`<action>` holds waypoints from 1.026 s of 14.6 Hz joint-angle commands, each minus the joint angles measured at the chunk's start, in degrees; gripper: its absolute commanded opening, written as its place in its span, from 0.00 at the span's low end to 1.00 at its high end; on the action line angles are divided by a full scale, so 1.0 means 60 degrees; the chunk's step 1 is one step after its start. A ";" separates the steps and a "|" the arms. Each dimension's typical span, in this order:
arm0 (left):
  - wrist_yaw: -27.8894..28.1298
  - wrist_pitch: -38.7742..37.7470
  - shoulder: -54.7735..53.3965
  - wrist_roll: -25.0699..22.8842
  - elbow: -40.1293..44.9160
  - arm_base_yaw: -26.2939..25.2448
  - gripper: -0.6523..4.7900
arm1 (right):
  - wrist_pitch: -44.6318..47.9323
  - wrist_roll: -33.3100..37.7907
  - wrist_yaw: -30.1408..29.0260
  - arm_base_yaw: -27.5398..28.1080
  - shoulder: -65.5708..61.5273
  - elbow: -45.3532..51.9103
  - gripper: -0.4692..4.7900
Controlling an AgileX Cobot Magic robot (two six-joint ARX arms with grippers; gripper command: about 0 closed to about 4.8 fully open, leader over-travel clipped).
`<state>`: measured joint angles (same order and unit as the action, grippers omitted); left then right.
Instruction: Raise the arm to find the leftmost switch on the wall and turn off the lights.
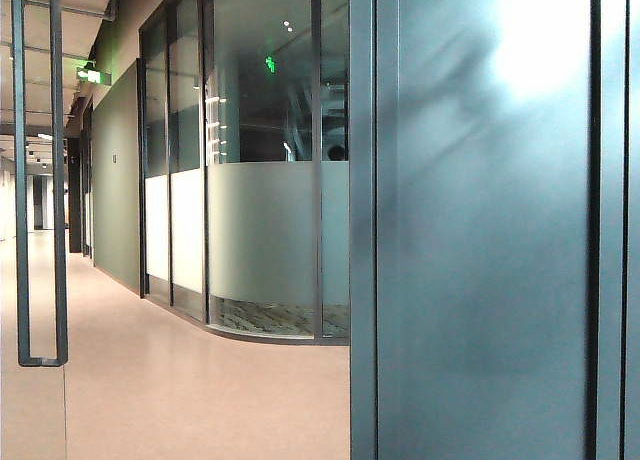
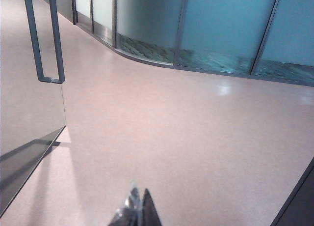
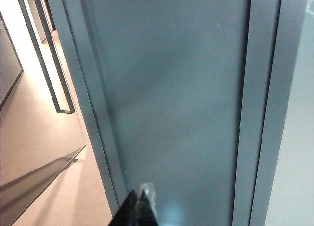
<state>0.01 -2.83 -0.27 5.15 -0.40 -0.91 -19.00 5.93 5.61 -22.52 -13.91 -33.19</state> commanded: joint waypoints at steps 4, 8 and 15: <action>-0.0036 0.0029 0.0007 -0.0040 -0.0018 0.0000 0.11 | 0.0127 -0.0004 0.0047 -0.0011 -0.0007 -0.0033 0.09; -0.0036 0.0029 0.0007 -0.0040 -0.0018 -0.0004 0.11 | 0.0127 0.0000 0.0051 -0.0011 -0.0007 -0.0033 0.09; -0.0036 0.0029 0.0007 -0.0040 -0.0018 -0.0004 0.11 | -0.0171 -0.0583 0.0215 0.0036 0.0102 -0.0047 0.09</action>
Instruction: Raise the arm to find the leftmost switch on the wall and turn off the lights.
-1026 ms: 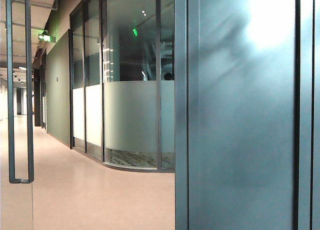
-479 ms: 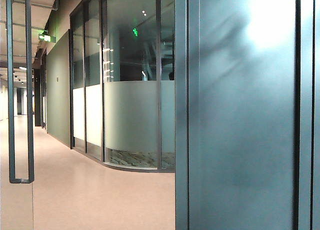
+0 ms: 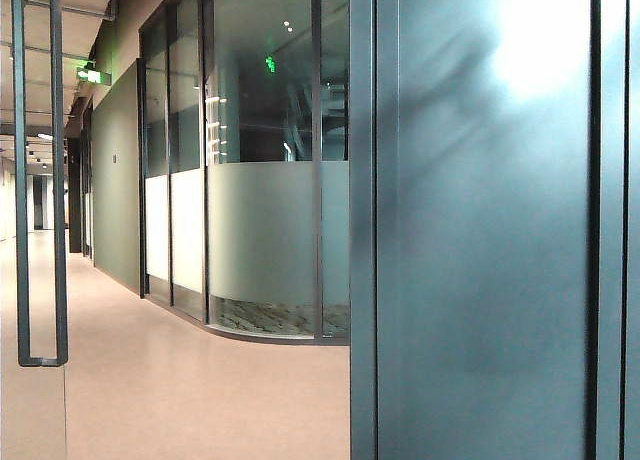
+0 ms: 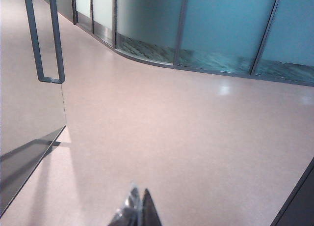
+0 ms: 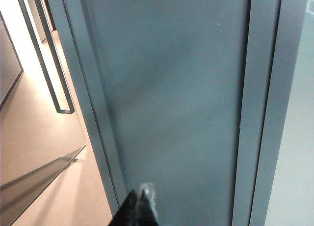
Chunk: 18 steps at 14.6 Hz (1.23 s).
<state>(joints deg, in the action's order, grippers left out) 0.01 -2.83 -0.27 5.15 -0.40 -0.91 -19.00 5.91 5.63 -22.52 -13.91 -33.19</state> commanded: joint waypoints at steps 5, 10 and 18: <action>-0.0033 0.0025 0.0007 -0.0040 -0.0018 -0.0004 0.11 | -0.0539 -0.1424 0.0495 0.3348 0.0943 0.1432 0.09; -0.0036 0.0025 0.0007 -0.0040 -0.0018 -0.0004 0.11 | 0.2528 -0.0958 -0.0561 0.4371 0.1198 0.3956 0.09; -0.0036 0.0025 0.0007 -0.0040 -0.0018 -0.0004 0.11 | 0.3096 -0.0084 -0.0976 0.4368 0.2299 0.5246 0.09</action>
<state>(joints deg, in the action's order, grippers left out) 0.01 -2.87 -0.27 5.15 -0.40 -0.91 -1.89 4.54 -0.05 3.73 -0.23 -1.80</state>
